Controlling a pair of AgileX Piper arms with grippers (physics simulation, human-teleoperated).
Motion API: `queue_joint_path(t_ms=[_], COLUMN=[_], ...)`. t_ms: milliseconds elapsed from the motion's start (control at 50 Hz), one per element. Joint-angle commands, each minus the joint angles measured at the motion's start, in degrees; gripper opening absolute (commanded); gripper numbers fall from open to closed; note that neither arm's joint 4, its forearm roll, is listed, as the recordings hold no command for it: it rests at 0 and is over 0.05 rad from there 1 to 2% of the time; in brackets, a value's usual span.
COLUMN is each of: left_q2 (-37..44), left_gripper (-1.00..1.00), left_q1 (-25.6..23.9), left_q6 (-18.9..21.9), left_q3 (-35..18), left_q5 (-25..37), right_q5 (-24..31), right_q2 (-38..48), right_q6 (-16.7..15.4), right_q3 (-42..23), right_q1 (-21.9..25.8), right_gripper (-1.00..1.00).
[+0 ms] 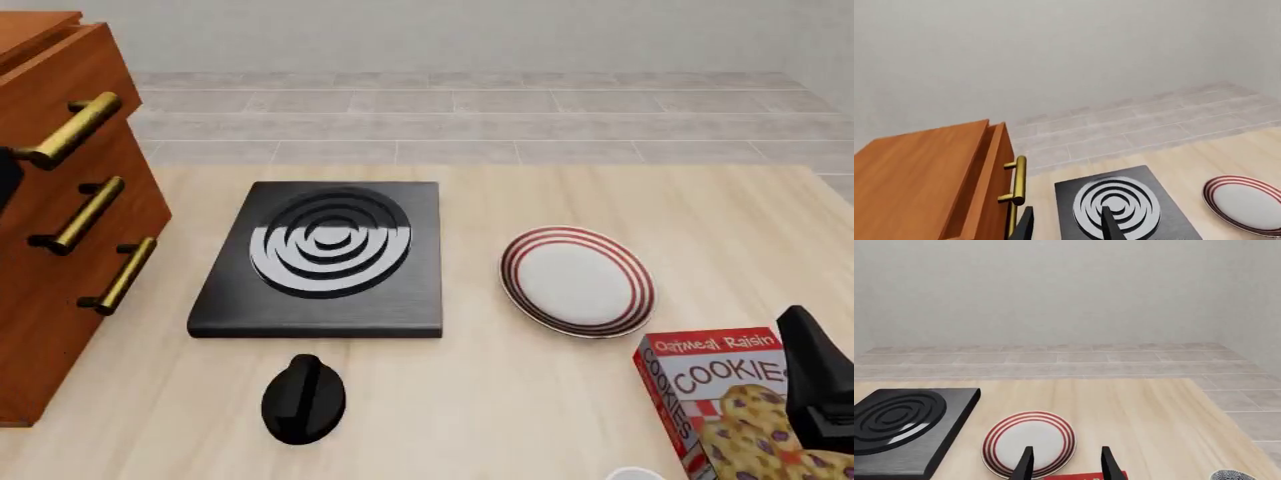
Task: Pick the akita bowl in the top layer of the wooden cabinet and place it on the plate.
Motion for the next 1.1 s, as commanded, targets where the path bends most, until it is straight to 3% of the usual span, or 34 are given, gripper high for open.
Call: queue_joint_path(t_ms=[20, 160, 280, 440, 500, 540, 600, 900, 1100], left_q2=[3.75, 5.13, 7.74, 10.25, 11.28, 12.58, 13.66, 17.58, 19.08], left_gripper=[1.00, 1.00, 1.00, 1.00, 1.00, 1.00, 1.00, 1.00, 1.00], left_q1=[-0.64, 0.25, 1.84, 2.70, 2.86, 3.05, 3.41, 4.20, 5.46], left_q6=[1.21, 1.09, 2.75, 1.71, 0.98, 3.26, 1.23, 1.34, 5.08], left_q3=[-4.72, -6.51, -11.53, -16.84, -17.90, -17.39, -18.35, -24.16, -27.43], left_q5=[2.84, 4.18, 8.59, 12.36, 13.25, 13.69, 14.27, 18.72, 21.80], right_q5=[-0.02, 0.01, 0.02, -0.06, -0.11, -0.11, -0.12, 0.04, -0.01], right_q2=[-0.17, -0.17, -0.17, -0.17, -0.17, -0.17, -0.16, -0.14, -0.13], right_q6=[0.12, 0.12, 0.05, 0.15, 0.18, 0.24, 0.38, 0.58, 0.66], right_q3=[0.05, 0.03, -0.01, -0.06, -0.07, -0.08, -0.10, -0.25, -0.25], right_q1=[-0.02, 0.02, 0.03, 0.00, -0.02, -0.04, -0.02, 0.06, 0.11], right_gripper=[1.00, 1.00, 1.00, 1.00, 1.00, 1.00, 1.00, 1.00, 1.00])
